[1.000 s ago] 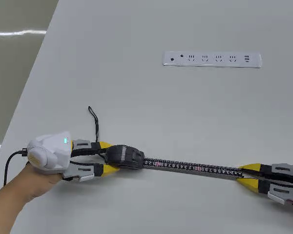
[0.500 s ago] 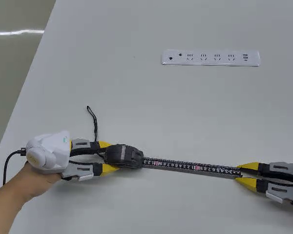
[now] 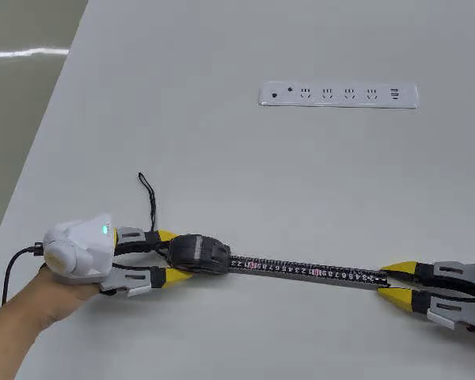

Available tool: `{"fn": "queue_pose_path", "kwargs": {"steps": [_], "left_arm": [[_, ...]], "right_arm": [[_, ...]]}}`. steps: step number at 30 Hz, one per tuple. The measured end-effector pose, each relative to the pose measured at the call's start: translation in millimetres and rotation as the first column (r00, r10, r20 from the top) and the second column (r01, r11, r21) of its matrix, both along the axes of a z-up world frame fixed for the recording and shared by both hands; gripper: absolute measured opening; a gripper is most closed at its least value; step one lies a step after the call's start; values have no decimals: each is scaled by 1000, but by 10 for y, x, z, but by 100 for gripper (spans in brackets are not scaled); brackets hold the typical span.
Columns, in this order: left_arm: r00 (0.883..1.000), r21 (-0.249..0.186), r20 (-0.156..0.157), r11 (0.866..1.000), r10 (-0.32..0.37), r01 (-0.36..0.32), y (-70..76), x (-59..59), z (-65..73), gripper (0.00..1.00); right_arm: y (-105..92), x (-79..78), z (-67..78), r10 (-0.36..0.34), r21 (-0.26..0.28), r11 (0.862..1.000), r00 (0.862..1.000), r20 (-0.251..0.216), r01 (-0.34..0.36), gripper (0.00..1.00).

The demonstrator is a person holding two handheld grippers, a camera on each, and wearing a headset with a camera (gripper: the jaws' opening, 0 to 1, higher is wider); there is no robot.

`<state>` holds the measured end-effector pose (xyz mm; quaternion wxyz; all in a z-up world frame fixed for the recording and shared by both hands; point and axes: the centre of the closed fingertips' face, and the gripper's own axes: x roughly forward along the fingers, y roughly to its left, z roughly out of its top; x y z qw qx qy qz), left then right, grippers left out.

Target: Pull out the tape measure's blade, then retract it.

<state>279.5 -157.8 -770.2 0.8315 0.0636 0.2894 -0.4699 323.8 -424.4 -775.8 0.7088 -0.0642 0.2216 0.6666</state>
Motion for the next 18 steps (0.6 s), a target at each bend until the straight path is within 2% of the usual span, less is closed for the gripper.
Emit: {"fn": "queue_pose_path", "kwargs": {"steps": [3, 5, 7, 18], "left_arm": [[1000, -25, -1, 999, 23, -23, -1, 23, 43, 34], [1000, -18, -11, 1000, 21, -21, -4, 8, 28, 38], [1000, -12, -7, 1000, 20, -20, -7, 3, 24, 42], [999, -17, -1, 999, 42, -42, -6, 35, 55, 46]], "right_arm": [[6, -14, 4, 0, 1, 1000, 1000, -5, 0, 19], [11, -17, 7, -2, 4, 1000, 1000, -10, 2, 20], [19, -18, 13, -5, 8, 1000, 1000, -12, 5, 22], [41, 5, 43, -36, 21, 999, 999, -15, 37, 31]]}}
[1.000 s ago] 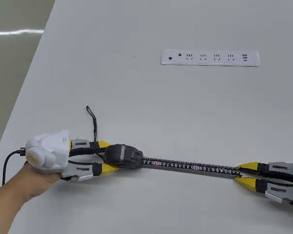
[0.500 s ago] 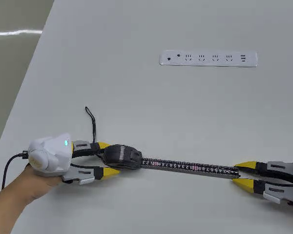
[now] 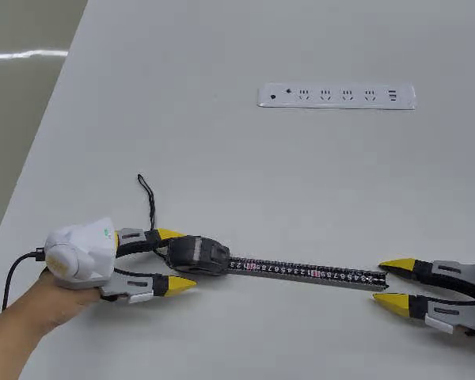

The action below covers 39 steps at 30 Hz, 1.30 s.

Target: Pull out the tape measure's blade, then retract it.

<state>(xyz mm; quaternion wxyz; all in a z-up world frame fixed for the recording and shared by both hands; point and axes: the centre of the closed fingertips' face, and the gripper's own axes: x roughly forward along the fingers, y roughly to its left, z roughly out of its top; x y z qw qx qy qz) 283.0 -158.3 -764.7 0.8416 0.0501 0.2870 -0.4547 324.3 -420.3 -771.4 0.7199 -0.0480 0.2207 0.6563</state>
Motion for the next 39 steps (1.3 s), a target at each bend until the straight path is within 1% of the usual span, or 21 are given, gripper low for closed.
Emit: {"fn": "queue_pose_path", "kwargs": {"steps": [1, 3, 6, 8, 9, 10, 11, 12, 13, 14, 15, 18, 22, 24, 26, 28, 30, 31, 33, 39], "left_arm": [[1000, -6, 1, 1000, 4, -4, -2, 4, 7, 47], [1000, 0, 2, 1000, 5, -5, 6, 3, 2, 47], [1000, -2, 1, 1000, 16, -16, 10, 9, 7, 49], [1000, -6, 7, 1000, 27, -27, 17, 27, 17, 50], [999, -11, 5, 999, 34, -34, 16, 32, 23, 52], [999, -33, -6, 998, 43, -44, -3, 28, 42, 54], [999, -50, -8, 998, 48, -49, -21, 31, 59, 56], [999, -40, -3, 998, 45, -45, -17, 29, 58, 59], [999, -30, 6, 999, 38, -38, -23, 26, 62, 60], [999, -30, 13, 999, 36, -36, -26, 28, 71, 61], [999, -40, 15, 998, 41, -41, -32, 38, 84, 64], [998, -36, 15, 998, 57, -56, -9, 58, 82, 68], [998, -34, 17, 997, 67, -67, -7, 67, 88, 72], [997, -41, 16, 996, 80, -79, -7, 80, 96, 76], [996, -40, 18, 995, 87, -86, 3, 90, 96, 78], [995, -37, 20, 995, 95, -94, 8, 97, 97, 82], [995, -28, 20, 995, 95, -94, 16, 91, 86, 84], [995, -15, 27, 995, 100, -100, 35, 100, 73, 86], [994, -23, 19, 994, 110, -110, 36, 106, 76, 91], [993, -24, 30, 993, 118, -117, 43, 129, 88, 94]], "right_arm": [[0, 2, 1, -2, 0, 1000, 1000, 3, 2, 31], [-2, 4, 1, -6, 3, 1000, 1000, 2, 6, 32], [0, 23, 12, -20, 5, 1000, 1000, 9, 20, 34], [2, 25, 23, -29, 10, 1000, 1000, 7, 29, 36], [1, 25, 24, -34, 9, 999, 999, 8, 34, 37], [0, 31, 32, -40, 11, 999, 999, 10, 40, 38], [-2, 28, 38, -42, 13, 999, 999, 12, 42, 38], [-4, 27, 37, -44, 14, 999, 999, 10, 44, 40], [-14, 40, 40, -52, 11, 999, 998, 25, 52, 40], [-16, 46, 50, -58, 15, 998, 998, 22, 57, 42], [-17, 58, 68, -72, 31, 997, 997, 8, 72, 44], [-34, 65, 63, -77, 25, 997, 997, 13, 77, 46], [-30, 73, 88, -98, 36, 995, 995, 5, 98, 53], [-30, 66, 82, -101, 33, 994, 995, 5, 101, 55], [-29, 79, 87, -114, 37, 993, 993, 7, 113, 60], [-29, 97, 104, -127, 45, 991, 992, 5, 127, 63], [-33, 105, 95, -134, 37, 990, 991, 1, 133, 66], [-33, 106, 98, -134, 38, 990, 991, 2, 134, 67], [-32, 112, 111, -139, 43, 989, 990, -1, 139, 68], [-48, 118, 101, -143, 42, 989, 990, 0, 143, 70]]}}
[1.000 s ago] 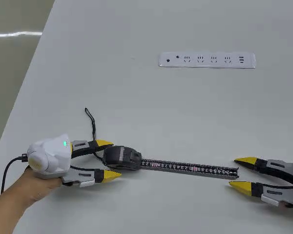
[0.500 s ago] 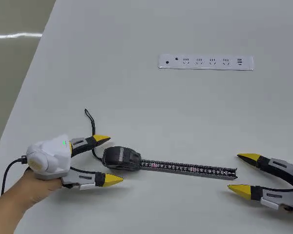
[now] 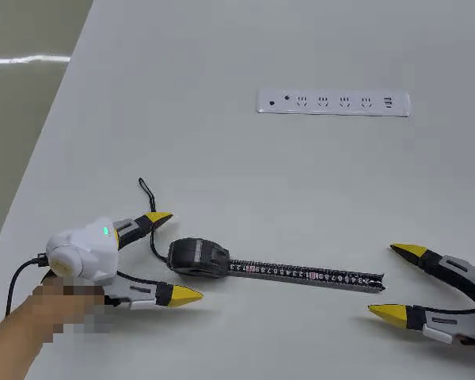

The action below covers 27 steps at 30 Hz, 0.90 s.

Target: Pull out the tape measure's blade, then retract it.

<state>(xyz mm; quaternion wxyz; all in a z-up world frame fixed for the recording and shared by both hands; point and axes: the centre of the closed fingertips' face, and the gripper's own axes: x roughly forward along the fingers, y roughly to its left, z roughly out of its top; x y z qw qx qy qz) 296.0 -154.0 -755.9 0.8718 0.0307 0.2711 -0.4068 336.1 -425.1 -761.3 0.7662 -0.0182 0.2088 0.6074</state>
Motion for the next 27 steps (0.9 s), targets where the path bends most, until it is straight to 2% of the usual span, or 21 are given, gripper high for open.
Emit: {"fn": "queue_pose_path", "kwargs": {"steps": [12, 15, 22, 24, 27], "left_arm": [[1000, -7, 15, 1000, 16, -16, 4, 37, 25, 98], [1000, -15, 12, 1000, 18, -18, -3, 33, 38, 98], [999, -3, 15, 1000, 29, -29, 18, 42, 39, 97], [999, -8, 7, 999, 39, -39, 23, 37, 38, 96], [999, 3, 8, 999, 41, -41, 25, 19, 32, 95]], "right_arm": [[5, 33, 37, -27, 16, 1000, 1000, 11, 27, 80], [4, 30, 36, -28, 16, 999, 1000, 8, 28, 80], [4, 12, 46, -38, -2, 999, 999, 0, 38, 77], [0, -6, 28, -50, -22, 999, 998, -24, 49, 79], [9, -38, 56, -51, -25, 998, 999, -15, 51, 79]]}}
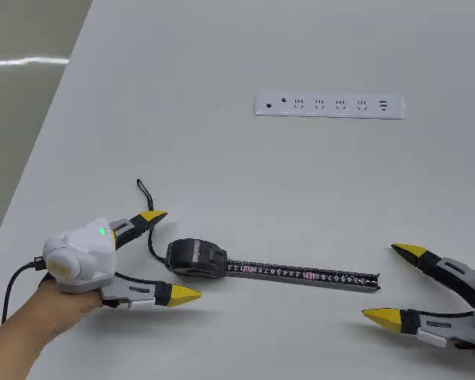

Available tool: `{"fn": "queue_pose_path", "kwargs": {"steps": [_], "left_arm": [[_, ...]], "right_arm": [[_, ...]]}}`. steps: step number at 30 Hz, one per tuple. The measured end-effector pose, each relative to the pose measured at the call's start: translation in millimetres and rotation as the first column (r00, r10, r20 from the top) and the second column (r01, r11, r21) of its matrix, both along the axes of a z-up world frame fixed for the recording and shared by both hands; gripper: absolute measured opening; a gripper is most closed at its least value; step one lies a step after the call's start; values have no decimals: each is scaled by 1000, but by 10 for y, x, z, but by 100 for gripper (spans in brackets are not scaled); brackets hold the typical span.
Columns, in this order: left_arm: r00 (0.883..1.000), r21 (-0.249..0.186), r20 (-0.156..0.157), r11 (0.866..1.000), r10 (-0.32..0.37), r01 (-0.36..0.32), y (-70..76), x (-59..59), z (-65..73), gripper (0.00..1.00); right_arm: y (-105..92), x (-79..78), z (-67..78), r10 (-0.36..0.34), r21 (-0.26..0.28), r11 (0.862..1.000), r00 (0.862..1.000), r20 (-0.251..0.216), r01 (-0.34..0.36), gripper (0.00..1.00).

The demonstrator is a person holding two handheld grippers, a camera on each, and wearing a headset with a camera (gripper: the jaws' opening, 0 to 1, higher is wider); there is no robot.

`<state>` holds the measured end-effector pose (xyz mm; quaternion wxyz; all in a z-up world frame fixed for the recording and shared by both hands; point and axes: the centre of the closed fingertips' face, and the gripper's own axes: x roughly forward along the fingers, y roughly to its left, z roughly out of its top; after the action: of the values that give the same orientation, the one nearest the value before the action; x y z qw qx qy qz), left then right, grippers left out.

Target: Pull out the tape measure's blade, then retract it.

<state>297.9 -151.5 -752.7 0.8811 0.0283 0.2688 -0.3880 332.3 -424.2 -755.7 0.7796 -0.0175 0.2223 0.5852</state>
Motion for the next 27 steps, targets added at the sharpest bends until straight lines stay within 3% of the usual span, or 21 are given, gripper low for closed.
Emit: {"fn": "queue_pose_path", "kwargs": {"steps": [4, 9, 16, 18, 27], "left_arm": [[1000, 16, -6, 1000, 16, -16, 29, -22, -10, 93], [998, 5, -8, 998, 57, -57, 96, -52, 4, 93], [996, 32, -17, 996, 88, -88, 147, -123, 1, 92], [995, 40, -16, 994, 101, -100, 165, -133, 5, 92], [985, 37, -30, 985, 170, -169, 205, -197, 37, 91]], "right_arm": [[7, -10, 24, -16, -17, 1000, 1000, 4, 16, 78], [10, -35, 67, -41, -24, 999, 999, 2, 41, 77], [-60, -27, 23, -85, -56, 995, 996, -19, 84, 75], [-91, -22, -22, -107, -91, 990, 994, -12, 106, 75], [-100, -83, -1, -143, -126, 982, 989, -21, 140, 77]]}}
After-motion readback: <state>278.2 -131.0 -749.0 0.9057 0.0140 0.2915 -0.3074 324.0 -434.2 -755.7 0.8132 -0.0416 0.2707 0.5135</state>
